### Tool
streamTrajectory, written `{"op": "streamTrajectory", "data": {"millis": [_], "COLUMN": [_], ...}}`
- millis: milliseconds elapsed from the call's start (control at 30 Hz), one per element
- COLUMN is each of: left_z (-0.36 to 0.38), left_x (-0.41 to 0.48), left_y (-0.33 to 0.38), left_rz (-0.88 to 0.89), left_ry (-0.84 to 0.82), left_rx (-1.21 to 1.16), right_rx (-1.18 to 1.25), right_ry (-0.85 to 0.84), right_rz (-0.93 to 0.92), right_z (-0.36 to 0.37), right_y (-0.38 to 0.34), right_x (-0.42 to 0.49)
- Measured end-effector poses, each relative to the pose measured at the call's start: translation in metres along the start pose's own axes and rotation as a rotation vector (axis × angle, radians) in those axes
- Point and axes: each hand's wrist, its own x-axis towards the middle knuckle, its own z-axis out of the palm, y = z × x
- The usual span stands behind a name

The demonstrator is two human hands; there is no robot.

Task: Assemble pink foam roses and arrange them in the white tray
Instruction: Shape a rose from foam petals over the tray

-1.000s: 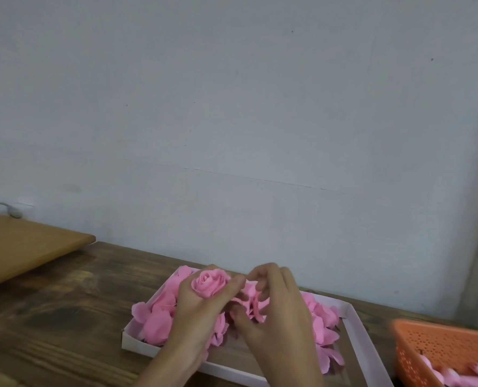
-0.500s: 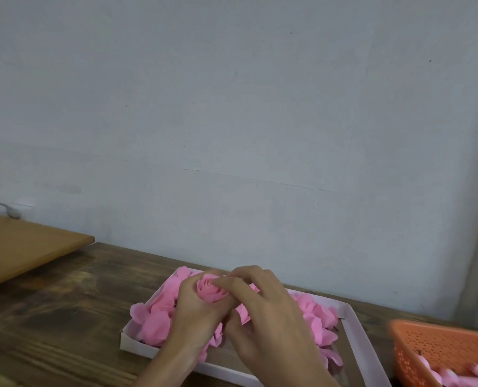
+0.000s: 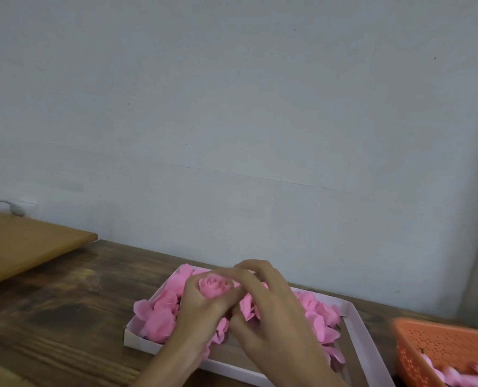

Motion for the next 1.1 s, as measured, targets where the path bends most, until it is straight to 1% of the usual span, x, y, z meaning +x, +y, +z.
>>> {"op": "streamTrajectory", "data": {"millis": [33,100,133,300,367,400,467,533,600,633,667,733,800,867,933,1033,1100], "left_z": [0.0,0.007,0.014,0.016,0.016,0.015,0.011,0.009,0.01,0.011,0.012,0.014,0.012,0.008,0.004,-0.002,-0.004], "left_x": [0.001,0.003,0.001,-0.005,-0.007,-0.006,-0.002,-0.001,-0.001,0.0,0.0,0.0,0.002,0.001,0.001,0.003,0.001], "left_y": [0.002,-0.001,0.0,0.004,0.001,0.001,-0.002,-0.004,-0.008,-0.012,-0.015,-0.018,-0.017,-0.01,-0.004,-0.002,0.0], "left_rz": [0.036,0.14,0.152,0.091,0.075,0.057,-0.004,-0.092,-0.23,-0.285,-0.322,-0.376,-0.379,-0.328,-0.269,-0.25,-0.224], "left_ry": [-0.039,-0.126,-0.149,-0.2,-0.211,-0.209,-0.19,-0.229,-0.245,-0.221,-0.209,-0.235,-0.286,-0.361,-0.424,-0.496,-0.517], "left_rx": [0.016,0.112,0.151,0.05,0.023,-0.002,-0.108,-0.213,-0.389,-0.486,-0.548,-0.594,-0.566,-0.421,-0.291,-0.258,-0.259], "right_rx": [0.033,0.008,-0.006,0.013,0.132,0.232,0.434,0.516,0.565,0.583,0.593,0.612,0.691,0.843,1.027,1.332,1.441], "right_ry": [-0.017,-0.062,-0.073,-0.057,-0.041,-0.006,0.103,0.171,0.127,0.094,0.078,0.093,0.127,0.132,0.09,0.035,0.016], "right_rz": [0.021,0.021,0.014,0.044,0.079,0.122,0.275,0.412,0.465,0.468,0.472,0.497,0.551,0.644,0.733,0.865,0.902], "right_z": [0.0,0.0,-0.001,0.0,0.003,0.005,0.011,0.021,0.032,0.036,0.039,0.044,0.045,0.043,0.037,0.032,0.031], "right_y": [0.001,0.002,0.002,0.004,0.006,0.007,0.006,0.002,-0.002,-0.005,-0.006,-0.005,-0.004,-0.004,-0.008,-0.013,-0.014], "right_x": [0.0,0.0,0.001,0.001,0.0,-0.001,-0.003,-0.006,-0.009,-0.011,-0.012,-0.013,-0.013,-0.009,-0.003,0.001,0.001]}}
